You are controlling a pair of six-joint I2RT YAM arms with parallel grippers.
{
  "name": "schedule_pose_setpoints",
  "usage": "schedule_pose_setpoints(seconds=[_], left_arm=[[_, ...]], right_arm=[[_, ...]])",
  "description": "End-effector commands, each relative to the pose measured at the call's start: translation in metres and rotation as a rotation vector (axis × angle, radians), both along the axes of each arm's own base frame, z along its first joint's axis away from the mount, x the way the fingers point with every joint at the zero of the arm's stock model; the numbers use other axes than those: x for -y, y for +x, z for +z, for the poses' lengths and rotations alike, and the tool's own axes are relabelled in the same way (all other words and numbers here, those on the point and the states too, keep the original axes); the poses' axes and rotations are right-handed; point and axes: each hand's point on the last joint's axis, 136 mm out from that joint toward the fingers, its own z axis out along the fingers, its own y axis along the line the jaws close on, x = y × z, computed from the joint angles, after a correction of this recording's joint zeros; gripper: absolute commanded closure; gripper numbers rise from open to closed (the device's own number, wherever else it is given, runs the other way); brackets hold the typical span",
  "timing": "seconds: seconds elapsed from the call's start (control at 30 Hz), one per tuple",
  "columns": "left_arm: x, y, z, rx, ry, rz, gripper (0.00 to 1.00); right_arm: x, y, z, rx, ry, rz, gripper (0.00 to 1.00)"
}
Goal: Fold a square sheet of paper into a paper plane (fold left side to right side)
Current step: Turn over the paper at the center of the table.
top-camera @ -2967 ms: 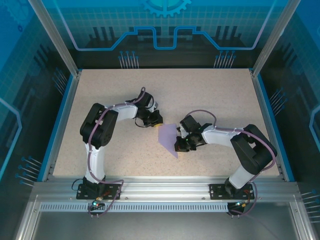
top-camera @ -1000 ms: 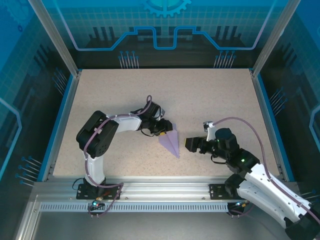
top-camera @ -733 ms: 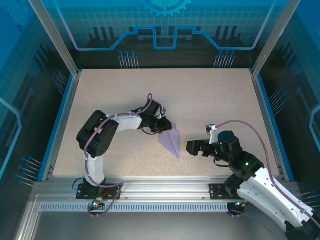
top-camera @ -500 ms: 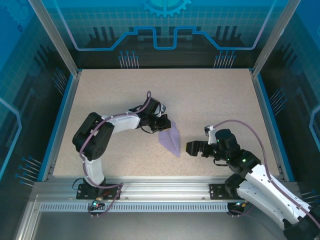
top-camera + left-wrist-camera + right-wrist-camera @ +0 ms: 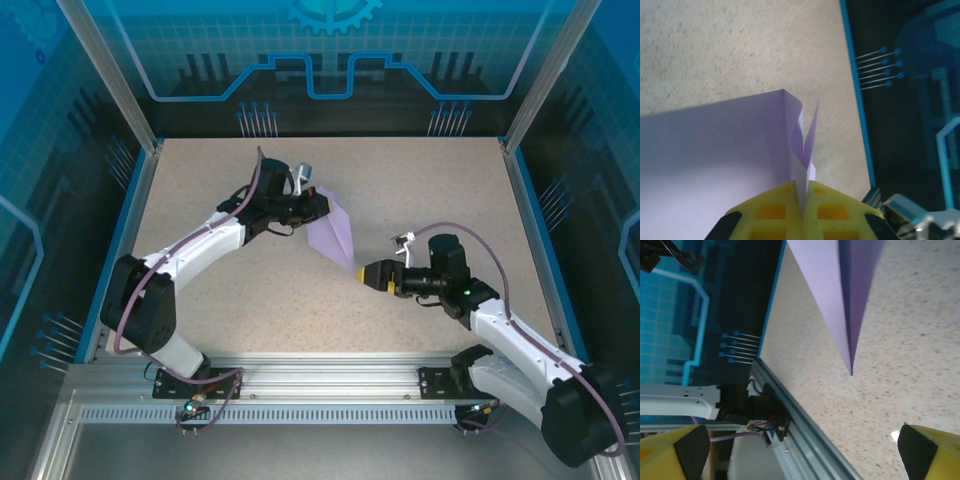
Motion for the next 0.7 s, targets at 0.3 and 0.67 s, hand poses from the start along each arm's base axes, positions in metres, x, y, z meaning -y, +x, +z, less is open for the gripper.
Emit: schedule_pose_setpoints(seconds=[0.3, 0.67], left_arm=[[0.007, -0.019, 0.068, 0.059, -0.171, -0.046, 0.96], [0.009, -0.035, 0.063, 0.019, -0.216, -0.089, 0.95]], right_arm=[[-0.036, 0.003, 0.037, 0.040, 0.162, 0.158, 0.02], [-0.045, 0.030, 0.074, 0.179, 0.206, 0.177, 0.36]])
